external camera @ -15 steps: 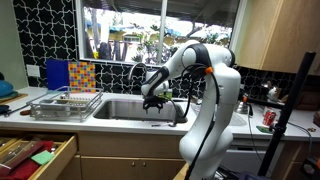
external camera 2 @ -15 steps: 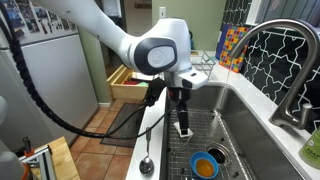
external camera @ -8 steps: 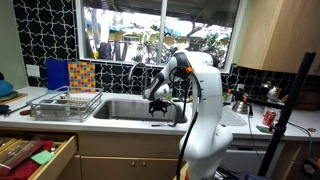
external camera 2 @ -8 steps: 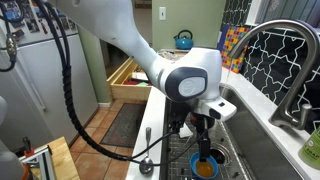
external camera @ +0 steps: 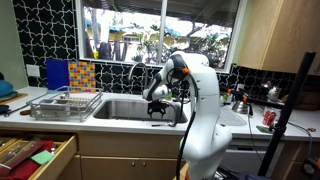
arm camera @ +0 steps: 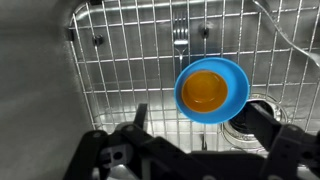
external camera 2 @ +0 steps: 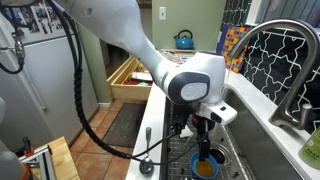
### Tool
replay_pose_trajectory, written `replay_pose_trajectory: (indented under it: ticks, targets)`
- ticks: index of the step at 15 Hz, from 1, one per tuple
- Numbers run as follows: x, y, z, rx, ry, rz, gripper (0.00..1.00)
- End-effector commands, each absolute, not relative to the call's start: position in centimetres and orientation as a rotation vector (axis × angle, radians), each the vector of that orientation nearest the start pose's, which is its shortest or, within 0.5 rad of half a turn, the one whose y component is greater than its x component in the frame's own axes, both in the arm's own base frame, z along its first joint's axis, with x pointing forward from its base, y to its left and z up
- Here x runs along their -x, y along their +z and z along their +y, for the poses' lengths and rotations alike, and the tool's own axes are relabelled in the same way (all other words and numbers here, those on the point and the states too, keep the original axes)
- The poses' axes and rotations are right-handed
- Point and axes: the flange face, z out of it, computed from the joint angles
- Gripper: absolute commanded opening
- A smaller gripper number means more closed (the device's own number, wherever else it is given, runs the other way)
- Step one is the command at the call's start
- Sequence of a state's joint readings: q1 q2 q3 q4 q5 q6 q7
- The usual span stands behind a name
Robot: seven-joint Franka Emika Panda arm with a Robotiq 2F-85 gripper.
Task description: Pick up the orange bowl from the blue bowl and put it in the sink, pick up the blue bowl and put it on the dish rack, pick up the orange bowl and put it on the dish rack
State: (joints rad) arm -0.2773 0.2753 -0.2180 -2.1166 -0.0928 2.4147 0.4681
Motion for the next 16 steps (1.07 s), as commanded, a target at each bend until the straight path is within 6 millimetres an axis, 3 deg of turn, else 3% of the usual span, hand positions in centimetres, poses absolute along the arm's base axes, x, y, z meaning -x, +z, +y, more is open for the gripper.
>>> replay_pose_trajectory:
  ticks: [1, 11, 16]
  targets:
    - [-51.7, 25.9, -28.6, 2.886, 0.022, 1.349, 1.00]
    - [-53.2, 19.1, -31.1, 2.773, 0.086, 1.387, 1.00]
    - [-54.0, 17.8, -31.5, 2.760, 0.096, 1.380, 1.00]
